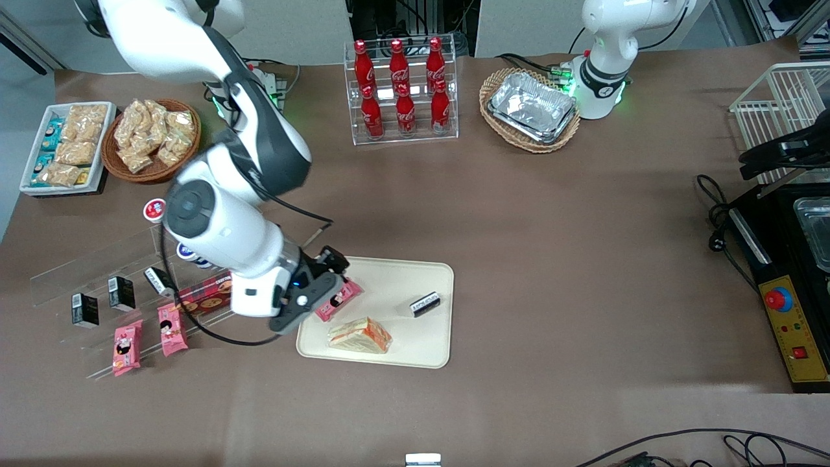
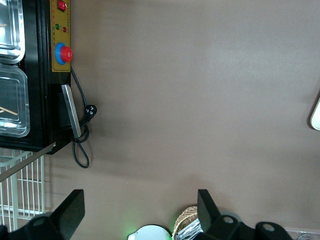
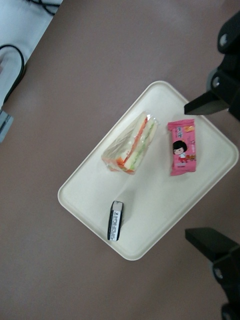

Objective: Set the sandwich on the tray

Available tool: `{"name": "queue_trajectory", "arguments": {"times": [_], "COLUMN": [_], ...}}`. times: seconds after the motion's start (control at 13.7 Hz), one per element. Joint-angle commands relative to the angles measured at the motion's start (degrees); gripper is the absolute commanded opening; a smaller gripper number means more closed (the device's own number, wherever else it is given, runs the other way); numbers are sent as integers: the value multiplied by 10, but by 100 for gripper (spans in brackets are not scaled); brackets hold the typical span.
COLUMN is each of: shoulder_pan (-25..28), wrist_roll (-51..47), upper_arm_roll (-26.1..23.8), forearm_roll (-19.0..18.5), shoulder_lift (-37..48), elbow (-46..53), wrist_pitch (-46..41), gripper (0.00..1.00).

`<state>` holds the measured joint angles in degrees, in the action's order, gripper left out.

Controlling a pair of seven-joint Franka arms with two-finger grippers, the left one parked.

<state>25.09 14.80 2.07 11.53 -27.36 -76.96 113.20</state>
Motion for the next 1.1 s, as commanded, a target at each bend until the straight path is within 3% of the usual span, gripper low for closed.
{"name": "queue_trajectory", "arguments": {"times": [0.0,0.22,0.51,0.73,1.02], "shoulder_pan": [-6,-40,-93,-208,-255], "wrist_roll": [-23,-65,-137,-144,-146], "upper_arm_roll": [32,34,15,-48,-47], "forearm_roll": [14,2,-69,-81,-129], "shoulder_lift": [63,110,173,225,268], "elbow": [-9,-17,-41,-90,-156], "wrist_pitch": [-66,-138,-191,-200,-176], "gripper": [100,100,100,100,100]}}
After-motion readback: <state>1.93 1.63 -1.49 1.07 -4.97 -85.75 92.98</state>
